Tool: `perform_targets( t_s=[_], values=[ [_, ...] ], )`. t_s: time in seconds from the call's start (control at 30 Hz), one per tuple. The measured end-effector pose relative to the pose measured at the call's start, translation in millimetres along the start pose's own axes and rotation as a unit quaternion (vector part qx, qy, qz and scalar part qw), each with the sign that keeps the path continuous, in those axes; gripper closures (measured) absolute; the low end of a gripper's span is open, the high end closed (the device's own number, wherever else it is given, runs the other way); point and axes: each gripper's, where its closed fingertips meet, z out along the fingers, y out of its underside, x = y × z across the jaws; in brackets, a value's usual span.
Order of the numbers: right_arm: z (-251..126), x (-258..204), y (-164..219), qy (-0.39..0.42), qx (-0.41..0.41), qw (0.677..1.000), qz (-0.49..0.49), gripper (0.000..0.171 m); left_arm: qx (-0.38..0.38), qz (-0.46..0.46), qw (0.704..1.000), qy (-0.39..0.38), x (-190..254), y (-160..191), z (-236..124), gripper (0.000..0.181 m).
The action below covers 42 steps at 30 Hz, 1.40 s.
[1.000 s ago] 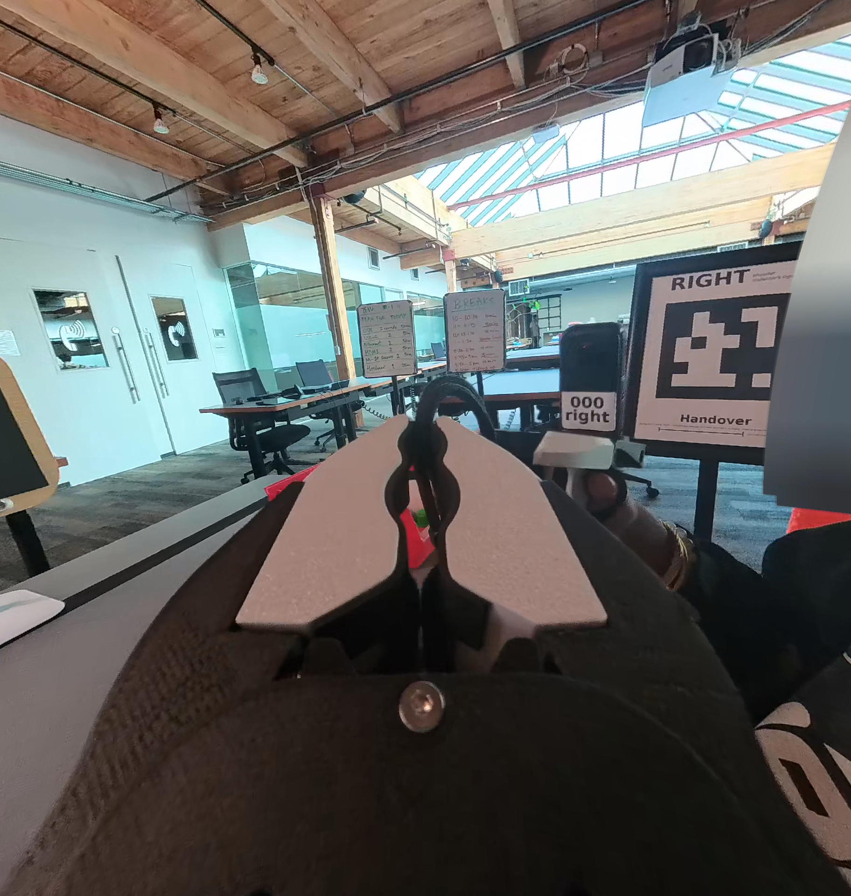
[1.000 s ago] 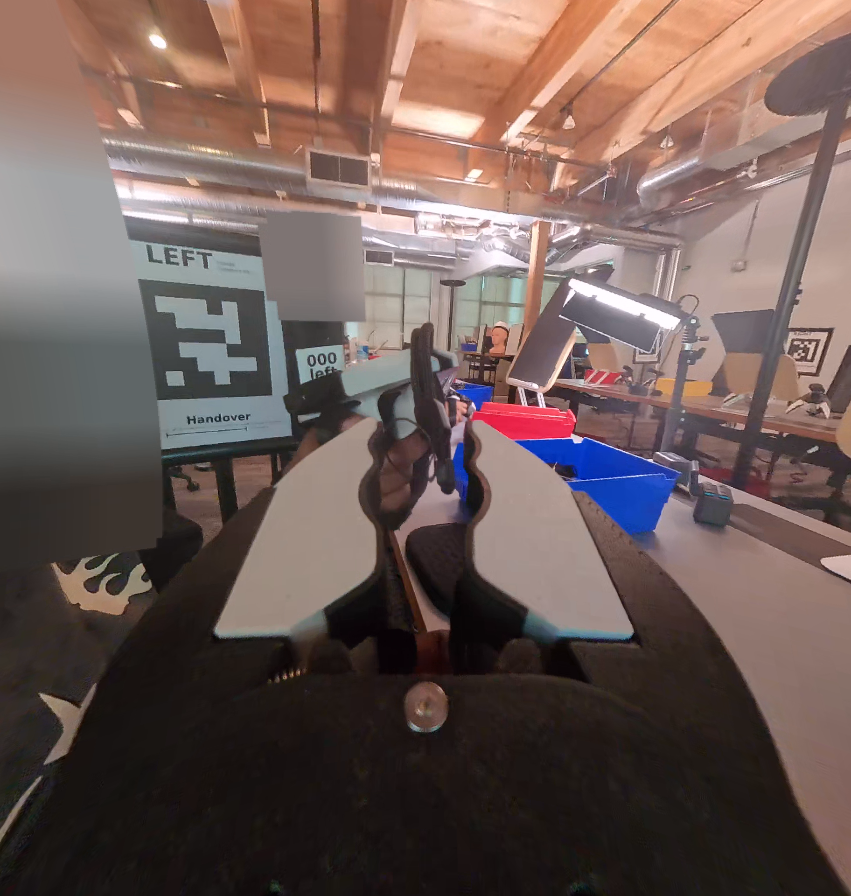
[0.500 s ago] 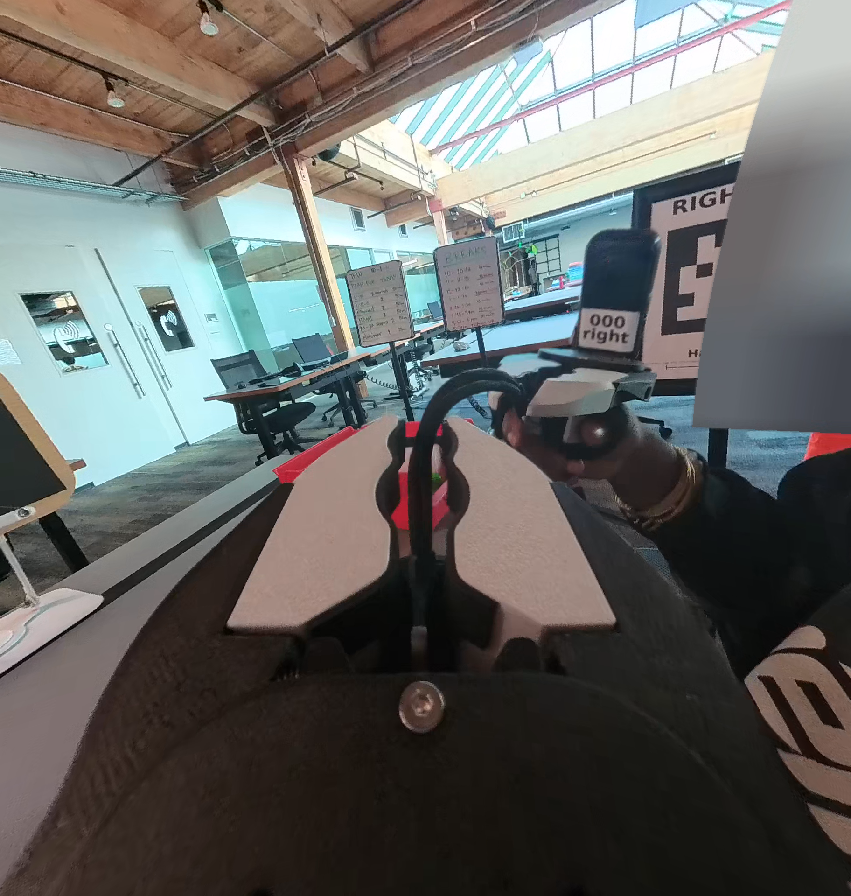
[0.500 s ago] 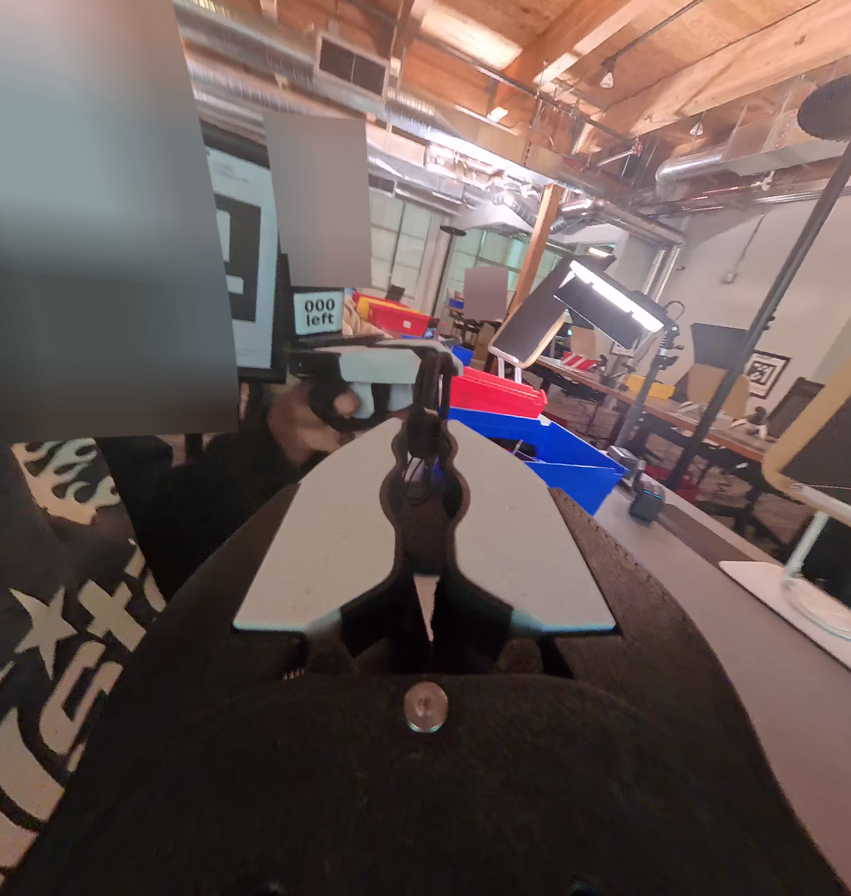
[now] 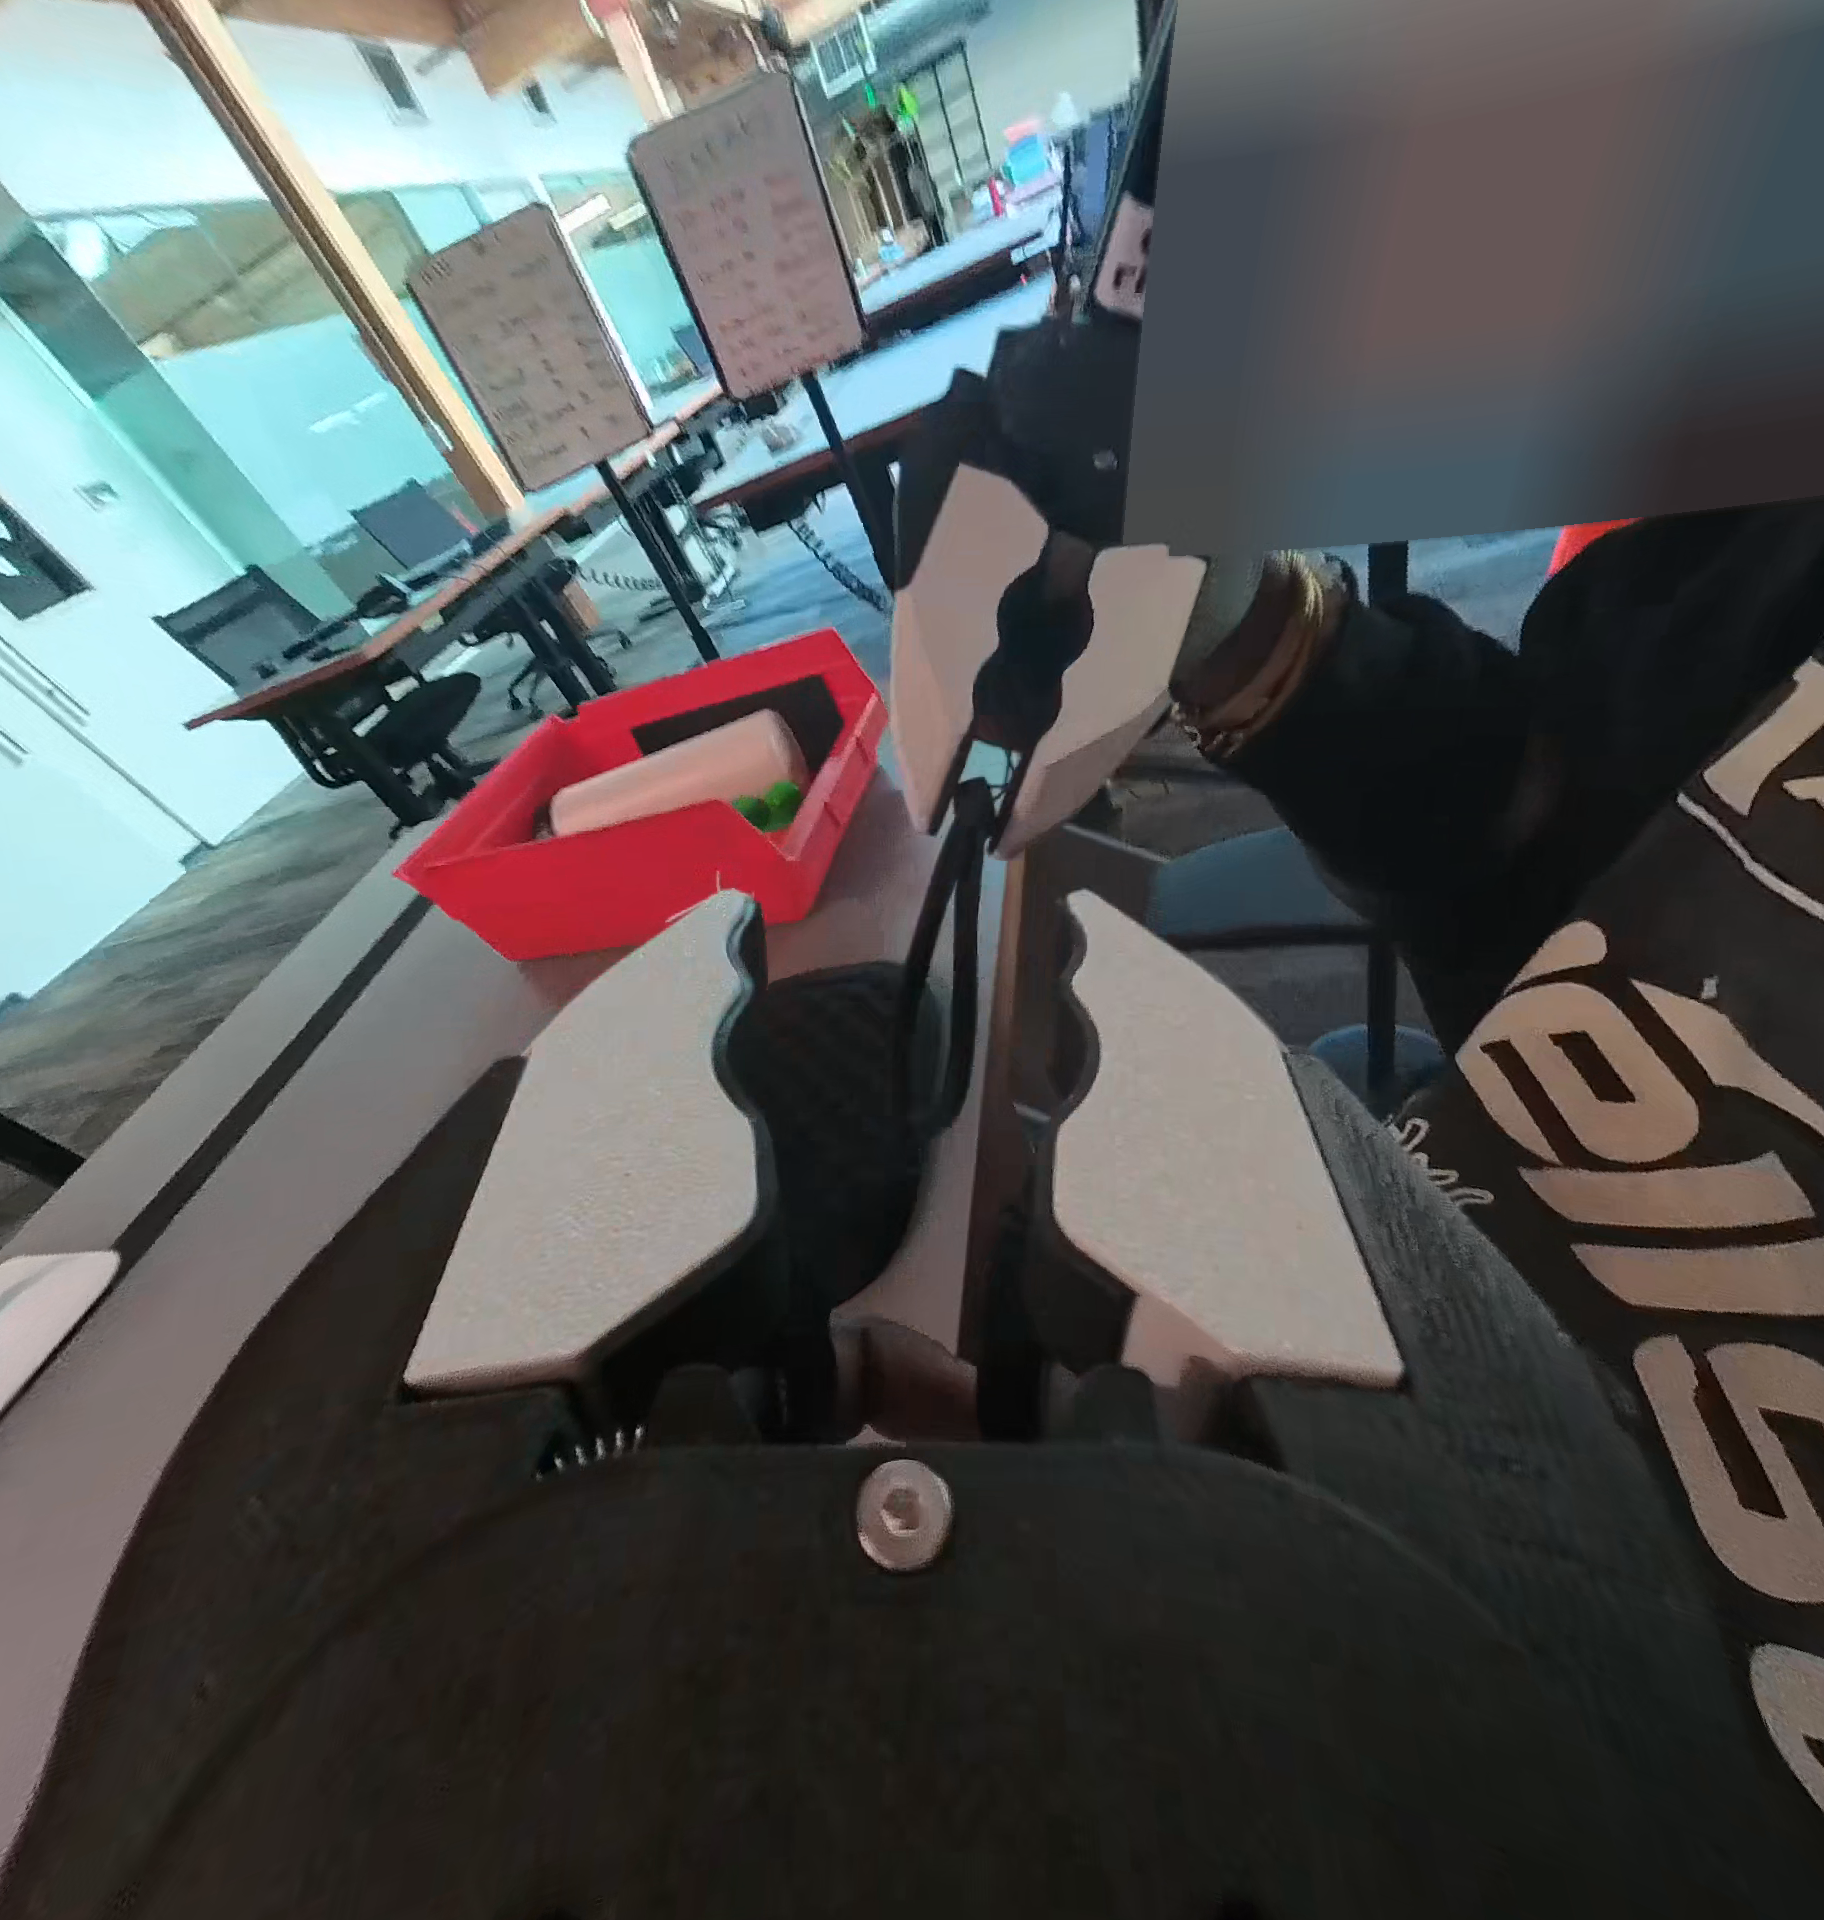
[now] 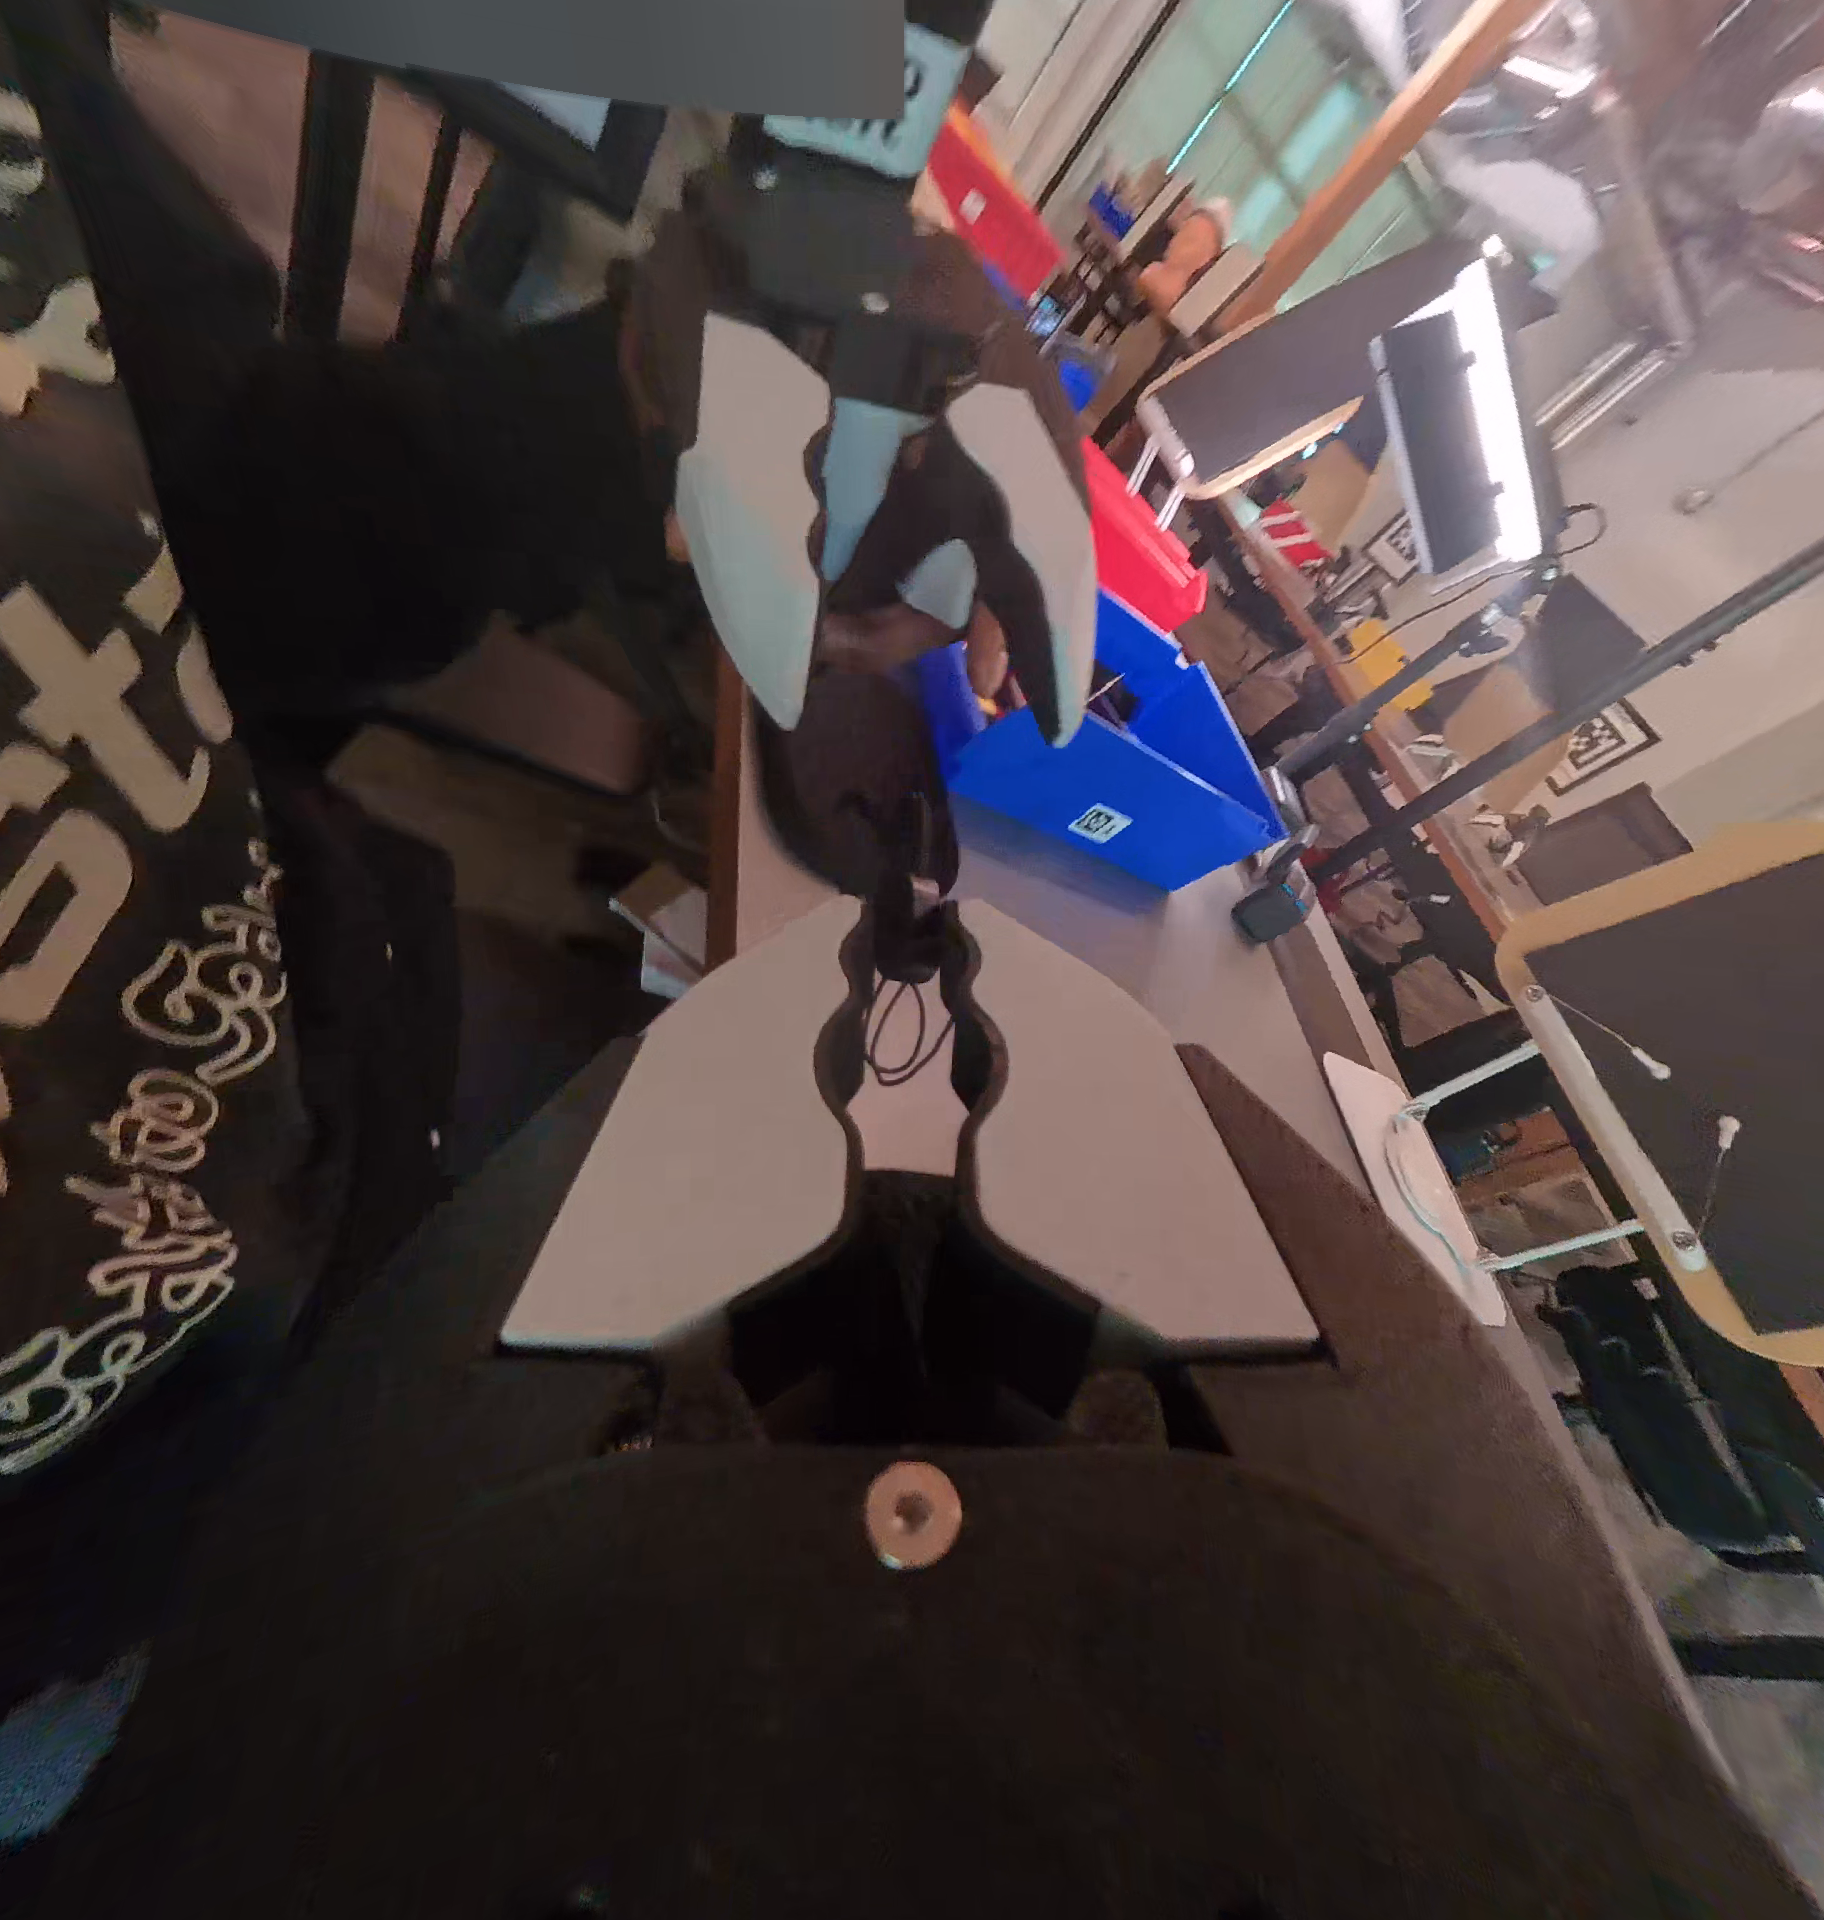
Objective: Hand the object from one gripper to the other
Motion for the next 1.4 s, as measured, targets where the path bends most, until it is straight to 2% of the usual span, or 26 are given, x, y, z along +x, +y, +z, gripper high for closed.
perform_targets(
  t_s=[0.07, 0.2, 0.27, 0.33, 0.43, 0.5, 0.57, 0.63, 0.73, 0.87, 1.0, 1.03, 1.2, 1.23, 1.33, 1.4],
  values=[
    [3.0, -5.9, 6.1, -0.007, -0.032, 0.999, -0.026, 0.159, -0.026, -0.010, 0.999, 0.016, 8.4, 5.9, 10.3, 0.133],
    [6.0, -13.1, 12.2, -0.010, -0.073, 0.995, -0.072, 0.159, -0.074, -0.020, 0.997, 0.032, 15.5, 21.9, 22.0, 0.161],
    [6.3, -10.7, 10.8, 0.002, -0.075, 0.994, -0.081, 0.159, -0.069, -0.028, 0.996, 0.051, 20.0, 22.7, 23.8, 0.177],
    [4.7, -0.8, 4.1, 0.036, -0.054, 0.995, -0.075, 0.158, -0.040, -0.036, 0.998, 0.035, 13.1, 15.5, 24.5, 0.177],
    [-6.8, 29.2, -20.8, 0.120, 0.045, 0.992, -0.014, 0.146, 0.061, -0.073, 0.995, 0.009, -1.8, -11.1, 18.3, 0.178],
    [-23.6, 52.1, -42.1, 0.171, 0.158, 0.970, 0.074, 0.136, 0.144, -0.100, 0.984, -0.017, -15.3, -30.2, 9.6, 0.178],
    [-35.9, 58.9, -58.7, 0.145, 0.271, 0.934, 0.184, 0.137, 0.208, -0.127, 0.969, -0.027, -22.9, -43.8, 1.0, 0.178],
    [-30.8, 57.9, -60.0, 0.081, 0.309, 0.901, 0.293, 0.140, 0.238, -0.148, 0.959, -0.033, -27.6, -49.3, -3.3, 0.178],
    [-6.1, 39.5, -56.0, -0.010, 0.280, 0.896, 0.344, 0.137, 0.248, -0.155, 0.956, -0.031, -26.9, -50.7, -2.2, 0.178],
    [3.5, 42.0, -55.9, 0.008, 0.291, 0.887, 0.358, 0.143, 0.237, -0.156, 0.959, -0.016, -19.2, -47.5, 8.1, 0.178],
    [-3.5, 44.0, -58.3, -0.006, 0.312, 0.875, 0.371, 0.163, 0.215, -0.154, 0.964, 0.006, -9.6, -41.3, 19.7, 0.178],
    [-4.1, 43.5, -56.8, -0.007, 0.307, 0.878, 0.367, 0.163, 0.209, -0.154, 0.966, 0.013, -7.3, -40.3, 21.1, 0.177],
    [-3.8, 32.8, -51.6, -0.039, 0.255, 0.901, 0.348, 0.163, 0.146, -0.143, 0.978, 0.047, 2.8, -27.2, 24.9, 0.155],
    [-3.4, 30.0, -50.8, -0.048, 0.245, 0.904, 0.348, 0.163, 0.137, -0.144, 0.979, 0.054, 5.0, -25.5, 25.3, 0.155],
    [-1.1, 23.5, -47.9, -0.063, 0.218, 0.911, 0.344, 0.163, 0.131, -0.149, 0.977, 0.075, 10.6, -25.2, 25.4, 0.174],
    [-0.3, 21.8, -50.1, -0.065, 0.222, 0.911, 0.342, 0.161, 0.136, -0.156, 0.976, 0.073, 9.2, -26.3, 25.6, 0.177]
  ],
)
